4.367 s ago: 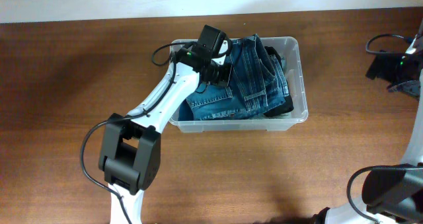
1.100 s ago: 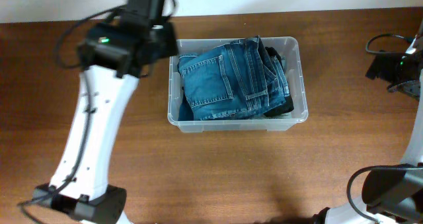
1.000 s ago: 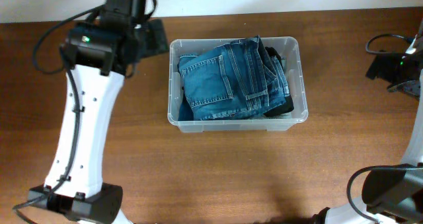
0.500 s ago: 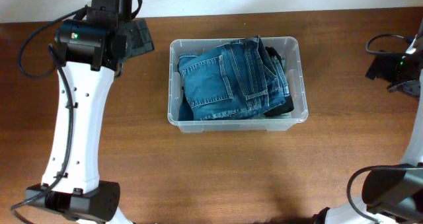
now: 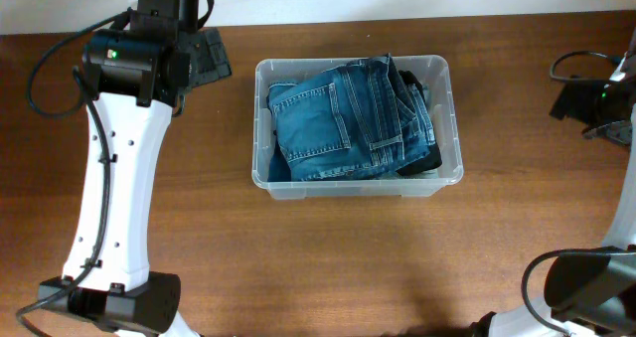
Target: Pack container
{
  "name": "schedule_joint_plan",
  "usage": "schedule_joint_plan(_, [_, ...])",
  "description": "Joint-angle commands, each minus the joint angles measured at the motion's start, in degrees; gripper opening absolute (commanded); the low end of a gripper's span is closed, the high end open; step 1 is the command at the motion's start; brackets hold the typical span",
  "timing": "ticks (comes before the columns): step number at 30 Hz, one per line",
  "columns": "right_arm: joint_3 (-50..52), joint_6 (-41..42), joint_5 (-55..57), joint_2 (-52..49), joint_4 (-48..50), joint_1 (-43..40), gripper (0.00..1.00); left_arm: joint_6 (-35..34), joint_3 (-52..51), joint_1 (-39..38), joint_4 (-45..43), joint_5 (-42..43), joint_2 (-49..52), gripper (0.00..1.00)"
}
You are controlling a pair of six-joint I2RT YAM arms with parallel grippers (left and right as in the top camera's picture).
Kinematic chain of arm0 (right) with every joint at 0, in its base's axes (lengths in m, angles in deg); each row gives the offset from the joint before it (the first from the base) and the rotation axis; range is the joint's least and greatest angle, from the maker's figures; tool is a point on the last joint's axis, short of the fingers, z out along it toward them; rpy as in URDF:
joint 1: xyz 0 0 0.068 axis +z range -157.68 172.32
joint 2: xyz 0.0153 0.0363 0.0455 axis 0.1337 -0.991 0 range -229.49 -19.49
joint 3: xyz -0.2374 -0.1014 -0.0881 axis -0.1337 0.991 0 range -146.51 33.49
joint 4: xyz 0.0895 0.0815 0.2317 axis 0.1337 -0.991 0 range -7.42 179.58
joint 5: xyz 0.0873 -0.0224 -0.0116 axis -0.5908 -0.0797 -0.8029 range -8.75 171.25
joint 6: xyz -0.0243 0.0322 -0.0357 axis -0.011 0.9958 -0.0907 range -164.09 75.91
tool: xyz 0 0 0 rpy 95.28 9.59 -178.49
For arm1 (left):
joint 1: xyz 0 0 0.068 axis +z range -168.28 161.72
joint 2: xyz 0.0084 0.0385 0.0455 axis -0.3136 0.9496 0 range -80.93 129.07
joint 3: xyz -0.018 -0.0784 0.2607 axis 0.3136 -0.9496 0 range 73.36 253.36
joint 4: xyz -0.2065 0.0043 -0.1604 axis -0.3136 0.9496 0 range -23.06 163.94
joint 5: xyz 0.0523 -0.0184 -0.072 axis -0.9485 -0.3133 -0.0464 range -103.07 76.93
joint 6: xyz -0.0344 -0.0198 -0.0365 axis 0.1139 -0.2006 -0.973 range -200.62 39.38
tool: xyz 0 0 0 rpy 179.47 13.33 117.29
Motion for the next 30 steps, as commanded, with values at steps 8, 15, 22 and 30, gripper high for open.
schedule_joint_plan(8, [0.07,0.7,0.72,-0.15,0.04,-0.15,0.98,0.09,0.02,0.0,0.22,-1.01,0.42,0.99])
schedule_joint_plan(15, [0.07,0.7,0.72,-0.15,0.04,-0.15,0.98,0.09,-0.02,-0.02,0.24,-1.01,-2.25,0.99])
schedule_joint_plan(22, [0.07,0.7,0.72,-0.15,0.02,-0.15,0.98,0.09,-0.02,-0.02,0.24,-1.01,-13.53,0.99])
schedule_joint_plan(30, [0.07,0.7,0.72,-0.15,0.02,-0.15,0.98,0.09,-0.02,0.0,0.2,-1.25,-33.7,0.99])
